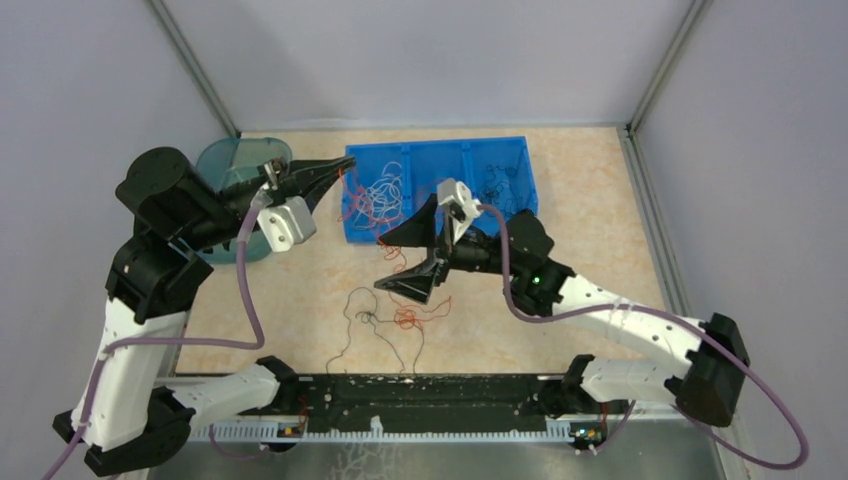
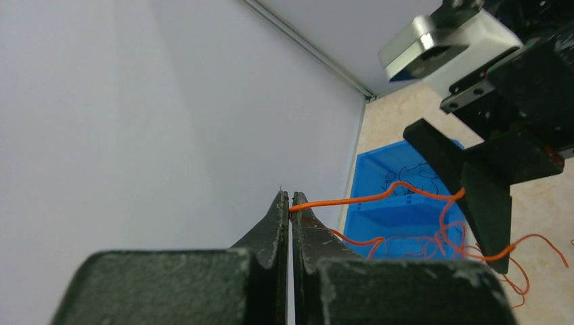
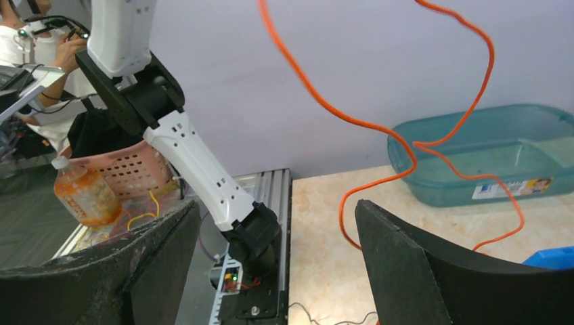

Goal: Untangle the cables

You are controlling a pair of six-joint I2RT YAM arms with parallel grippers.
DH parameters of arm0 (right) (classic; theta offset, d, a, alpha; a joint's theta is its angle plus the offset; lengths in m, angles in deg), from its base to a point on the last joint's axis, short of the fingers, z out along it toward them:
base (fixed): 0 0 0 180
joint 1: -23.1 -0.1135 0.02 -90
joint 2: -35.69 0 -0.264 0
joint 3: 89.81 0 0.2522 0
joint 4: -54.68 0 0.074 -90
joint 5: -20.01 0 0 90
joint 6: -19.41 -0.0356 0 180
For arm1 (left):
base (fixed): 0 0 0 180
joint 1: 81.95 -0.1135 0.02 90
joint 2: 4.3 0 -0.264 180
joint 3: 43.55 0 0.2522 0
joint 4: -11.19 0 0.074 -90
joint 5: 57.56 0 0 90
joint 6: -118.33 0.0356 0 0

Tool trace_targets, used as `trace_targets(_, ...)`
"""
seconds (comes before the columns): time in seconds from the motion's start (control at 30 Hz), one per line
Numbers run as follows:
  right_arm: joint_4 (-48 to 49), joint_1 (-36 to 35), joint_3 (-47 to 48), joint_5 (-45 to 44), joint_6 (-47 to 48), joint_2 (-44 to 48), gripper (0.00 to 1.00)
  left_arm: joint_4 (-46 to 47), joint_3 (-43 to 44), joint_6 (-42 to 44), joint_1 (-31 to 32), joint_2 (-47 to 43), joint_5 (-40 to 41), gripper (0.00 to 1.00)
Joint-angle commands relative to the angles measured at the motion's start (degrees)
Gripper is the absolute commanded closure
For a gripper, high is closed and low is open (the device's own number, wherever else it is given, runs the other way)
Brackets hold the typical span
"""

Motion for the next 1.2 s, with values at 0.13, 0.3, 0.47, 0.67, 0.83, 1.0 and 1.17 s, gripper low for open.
trace_targets(0.13,20.0,4.7,4.0,8.5,-12.8,-8.1,0.19,0.0,-0.2,0.2,-0.2,-0.9,-2.3,1.00)
trace_targets(0.3,21.5,8.2,2.1,10.6,-15.5,-5.9,0.20,0.1,-0.9,0.7,-0.1,-0.7,-2.6,1.00)
trace_targets(0.47,24.4,9.1,2.5,14.6,-19.8,-8.3,0.22,1.1,-1.5,0.4,-0.2,-0.6,-2.9,1.00)
trace_targets(0.67,45.0,9.0,4.4,20.1,-35.1,-17.0,0.27,1.8,-2.7,0.6,-0.1,-0.7,-2.4,1.00)
trace_targets(0.83,51.4,8.8,6.5,21.2,-39.4,-20.4,0.32,3.3,-4.1,0.5,-0.2,-0.6,-2.7,1.00)
trace_targets(1.0,48.4,7.3,6.9,21.8,-36.5,-21.5,0.54,4.6,-4.6,0.8,-0.1,0.0,-2.2,1.00)
trace_targets(1.17,44.8,6.7,6.1,22.0,-34.1,-23.4,0.91,6.4,-4.1,1.6,-0.2,0.8,-1.2,1.00)
